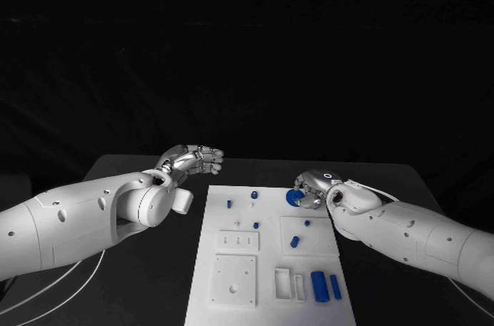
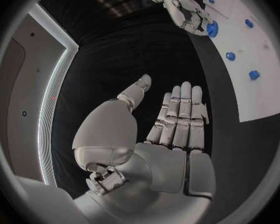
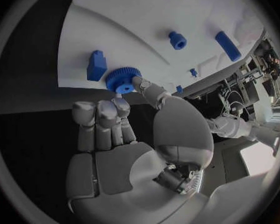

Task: Assemble the parts on the task board

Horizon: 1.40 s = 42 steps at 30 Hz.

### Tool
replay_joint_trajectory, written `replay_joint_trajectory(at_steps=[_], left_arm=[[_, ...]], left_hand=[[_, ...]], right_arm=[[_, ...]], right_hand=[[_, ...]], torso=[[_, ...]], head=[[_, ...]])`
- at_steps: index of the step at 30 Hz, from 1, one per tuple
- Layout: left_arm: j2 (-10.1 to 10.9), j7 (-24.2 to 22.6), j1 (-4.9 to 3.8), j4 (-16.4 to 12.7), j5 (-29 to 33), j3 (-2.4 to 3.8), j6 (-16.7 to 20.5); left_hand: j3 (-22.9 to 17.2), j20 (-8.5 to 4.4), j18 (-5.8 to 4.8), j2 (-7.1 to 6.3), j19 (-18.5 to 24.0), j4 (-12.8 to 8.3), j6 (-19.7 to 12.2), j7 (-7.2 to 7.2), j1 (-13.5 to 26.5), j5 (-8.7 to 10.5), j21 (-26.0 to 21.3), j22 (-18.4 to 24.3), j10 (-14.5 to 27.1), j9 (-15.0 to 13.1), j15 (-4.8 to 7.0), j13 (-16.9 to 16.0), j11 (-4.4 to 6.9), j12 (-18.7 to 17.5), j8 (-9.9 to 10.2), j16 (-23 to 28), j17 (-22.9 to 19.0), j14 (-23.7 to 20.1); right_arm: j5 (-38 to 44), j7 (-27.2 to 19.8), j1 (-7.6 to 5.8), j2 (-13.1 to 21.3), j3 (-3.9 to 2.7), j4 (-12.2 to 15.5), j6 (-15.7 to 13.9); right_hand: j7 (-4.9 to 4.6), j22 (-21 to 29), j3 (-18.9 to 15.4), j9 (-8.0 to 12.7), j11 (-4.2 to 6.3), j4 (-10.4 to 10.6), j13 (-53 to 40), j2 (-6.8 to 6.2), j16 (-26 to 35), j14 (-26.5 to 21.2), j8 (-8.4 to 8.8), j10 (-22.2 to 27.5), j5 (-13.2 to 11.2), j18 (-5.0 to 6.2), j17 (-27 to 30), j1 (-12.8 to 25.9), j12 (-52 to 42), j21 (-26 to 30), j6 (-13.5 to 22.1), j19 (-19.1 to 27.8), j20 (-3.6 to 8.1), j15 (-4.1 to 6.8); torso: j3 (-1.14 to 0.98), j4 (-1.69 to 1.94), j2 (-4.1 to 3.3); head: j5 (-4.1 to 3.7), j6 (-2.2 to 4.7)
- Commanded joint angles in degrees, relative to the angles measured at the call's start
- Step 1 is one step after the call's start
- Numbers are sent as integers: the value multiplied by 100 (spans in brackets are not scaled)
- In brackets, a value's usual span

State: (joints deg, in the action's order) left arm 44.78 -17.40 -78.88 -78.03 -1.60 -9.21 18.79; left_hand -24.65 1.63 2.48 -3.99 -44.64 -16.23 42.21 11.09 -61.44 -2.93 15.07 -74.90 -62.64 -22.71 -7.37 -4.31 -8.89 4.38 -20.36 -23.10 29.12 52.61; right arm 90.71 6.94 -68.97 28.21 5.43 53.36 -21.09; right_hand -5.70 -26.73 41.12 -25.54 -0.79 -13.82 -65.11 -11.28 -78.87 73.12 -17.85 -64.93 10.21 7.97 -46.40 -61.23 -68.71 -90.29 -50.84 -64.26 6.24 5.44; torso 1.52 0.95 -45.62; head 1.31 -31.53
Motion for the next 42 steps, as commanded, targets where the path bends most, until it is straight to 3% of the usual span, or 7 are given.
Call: replay_joint_trajectory(at_steps=[1, 15, 20, 25, 32, 42], left_arm=[[-1, -53, -6, -24, -19, 4, -39], [-5, -56, -6, -19, -21, 4, -38], [7, -59, -6, -19, -21, 4, -32], [17, -60, -6, -23, -21, 4, -29], [28, -65, -6, -32, -21, 4, -16], [10, -67, -6, -26, -20, 4, -11]], left_hand=[[-35, 12, 111, -16, 33, -4, 41, 44, -5, -15, 20, -129, -2, 5, -15, 8, -27, -32, 32, 32, 5, 14], [-36, 12, 111, -13, 33, -2, 44, 43, -5, -15, 21, -129, -4, 5, -15, 8, -28, -33, 32, 33, 7, 15], [-37, 12, 111, -11, 33, -2, 45, 43, -5, -15, 21, -129, -4, 5, -15, 8, -28, -33, 32, 33, 7, 15], [-37, 12, 111, -11, 34, -2, 46, 42, -5, -15, 22, -129, -5, 5, -15, 8, -27, -34, 32, 34, 8, 15], [-38, 12, 111, -10, 34, -2, 47, 42, -6, -15, 23, -129, -5, 5, -15, 8, -27, -34, 33, 34, 9, 16], [-37, 12, 110, -10, 34, -1, 47, 42, -4, -15, 23, -129, -6, 5, -15, 8, -27, -35, 33, 35, 10, 16]], right_arm=[[288, 119, 60, 9, 38, -3, 61], [326, 291, 59, 91, 35, 160, -458], [409, 354, 57, 155, 27, 248, -608], [677, 458, -12, 249, -1, 536, -776], [994, 610, -85, 220, -2, 960, -807], [1261, 748, -83, -126, 9, 1103, -780]], right_hand=[[-109, -19, 96, -61, 44, 0, 13, 61, 45, 10, -76, -22, -44, 703, -17, -106, 3, -8, -371, -9, 9, 43], [9, -83, 127, -162, 156, 198, -12, -18, 101, 46, -213, -150, -199, 703, -102, 132, -34, -22, -687, -43, -19, 149], [15, -88, 133, -168, 163, 213, -19, -48, 106, 49, -216, -163, -205, 703, -111, 130, -41, -22, -700, -50, -14, 156], [24, -97, 159, -177, 172, 264, -26, -106, 113, 57, -215, -183, -212, 703, -129, 125, -48, -19, -714, -67, -2, 166], [33, -115, 244, -193, 182, 379, -28, -211, 134, 68, -207, -214, -274, 703, -163, 83, -48, -10, -734, -97, 19, 175], [37, -130, 321, -206, 186, 490, -24, -292, 153, 77, -195, -231, -308, 703, -192, 51, -38, 3, -743, -113, 30, 179]], torso=[[-3, -7, 1], [3, 9, 0], [0, -6, 7], [0, -5, 12], [-1, -8, 10], [11, 18, 3]], head=[[1, -2], [-25, -11], [-11, 8], [2, 14], [5, 48], [19, 75]])
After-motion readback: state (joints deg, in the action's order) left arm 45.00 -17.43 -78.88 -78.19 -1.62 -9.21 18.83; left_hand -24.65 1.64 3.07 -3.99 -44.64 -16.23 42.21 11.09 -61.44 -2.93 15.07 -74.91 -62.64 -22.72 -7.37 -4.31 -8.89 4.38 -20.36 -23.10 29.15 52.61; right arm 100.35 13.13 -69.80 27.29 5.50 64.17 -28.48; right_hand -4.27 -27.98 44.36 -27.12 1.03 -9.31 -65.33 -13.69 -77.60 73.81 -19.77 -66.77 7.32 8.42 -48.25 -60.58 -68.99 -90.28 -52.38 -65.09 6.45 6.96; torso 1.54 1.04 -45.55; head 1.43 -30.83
